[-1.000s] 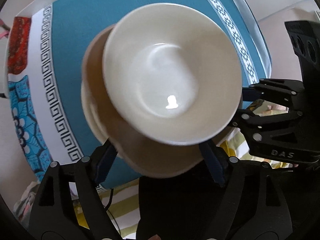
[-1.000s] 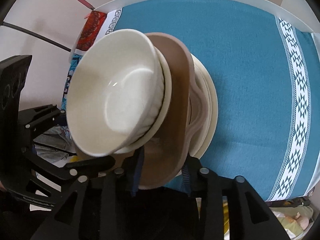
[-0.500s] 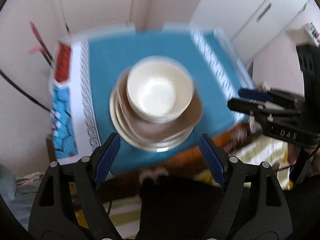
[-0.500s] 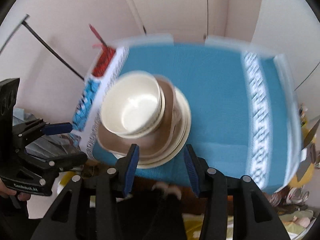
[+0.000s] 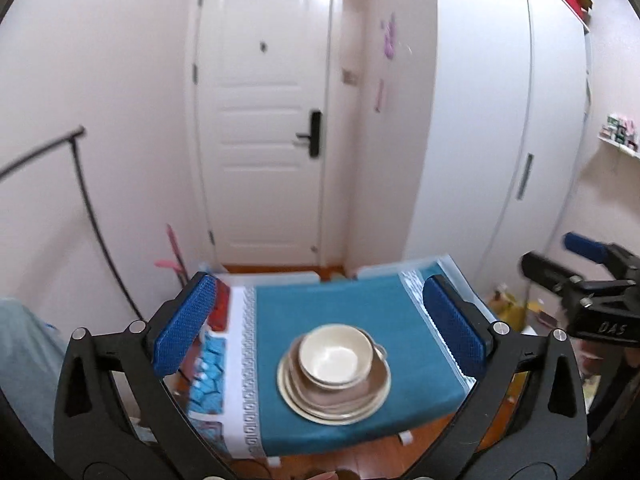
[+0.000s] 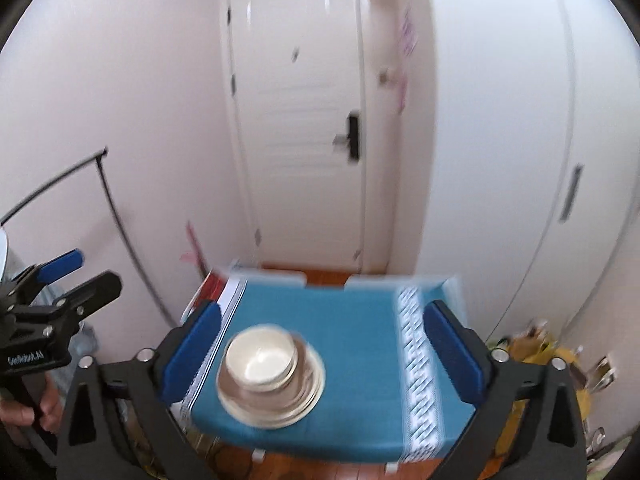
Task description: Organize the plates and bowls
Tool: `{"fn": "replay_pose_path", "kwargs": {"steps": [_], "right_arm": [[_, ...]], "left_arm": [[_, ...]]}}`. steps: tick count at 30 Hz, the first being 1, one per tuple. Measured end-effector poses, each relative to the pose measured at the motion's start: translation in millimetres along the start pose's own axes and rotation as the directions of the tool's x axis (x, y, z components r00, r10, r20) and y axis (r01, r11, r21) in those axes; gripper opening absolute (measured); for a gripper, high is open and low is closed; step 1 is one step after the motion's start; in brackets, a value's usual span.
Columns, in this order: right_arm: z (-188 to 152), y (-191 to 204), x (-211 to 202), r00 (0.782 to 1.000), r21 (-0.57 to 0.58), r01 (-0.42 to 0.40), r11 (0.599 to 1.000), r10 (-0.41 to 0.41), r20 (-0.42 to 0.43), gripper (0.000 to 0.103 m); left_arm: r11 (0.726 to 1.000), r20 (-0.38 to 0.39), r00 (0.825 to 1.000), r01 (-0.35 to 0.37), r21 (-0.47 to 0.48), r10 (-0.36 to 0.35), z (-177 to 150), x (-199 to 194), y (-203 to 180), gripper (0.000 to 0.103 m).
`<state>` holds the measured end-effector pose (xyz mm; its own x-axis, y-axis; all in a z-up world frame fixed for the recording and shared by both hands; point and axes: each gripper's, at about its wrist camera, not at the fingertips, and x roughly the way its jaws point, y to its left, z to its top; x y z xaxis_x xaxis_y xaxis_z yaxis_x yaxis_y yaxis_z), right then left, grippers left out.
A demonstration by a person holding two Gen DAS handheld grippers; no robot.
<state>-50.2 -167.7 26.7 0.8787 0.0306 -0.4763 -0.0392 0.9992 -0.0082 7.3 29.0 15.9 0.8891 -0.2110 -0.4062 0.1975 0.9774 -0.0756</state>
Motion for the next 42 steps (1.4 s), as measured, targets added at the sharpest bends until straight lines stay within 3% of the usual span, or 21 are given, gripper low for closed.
{"fn": "replay_pose_path", "kwargs": {"steps": [3,11,42], "right_arm": [[3,0,-19,0.997,-0.004,0.051,0.999,-0.051,0.065,0.102],[-4,0,-41,0.989,0.012,0.087,0.996,-0.088,0.115,0.102],[-14,-1,-72,0.983,0.034,0.103,0.994,-0.107,0.148,0.102]], "left_arm": [[0.999,0.060,0.998,-0.036,0.002,0.035,1,-21,-5,0.103],[0.997,0.135,0.989,-0.069,0.046,0.062,-3,-54,-20,0.103],[0.996,0.184,0.981,-0.076,0.037,0.068,-10,-78,-26,0.103]]}}
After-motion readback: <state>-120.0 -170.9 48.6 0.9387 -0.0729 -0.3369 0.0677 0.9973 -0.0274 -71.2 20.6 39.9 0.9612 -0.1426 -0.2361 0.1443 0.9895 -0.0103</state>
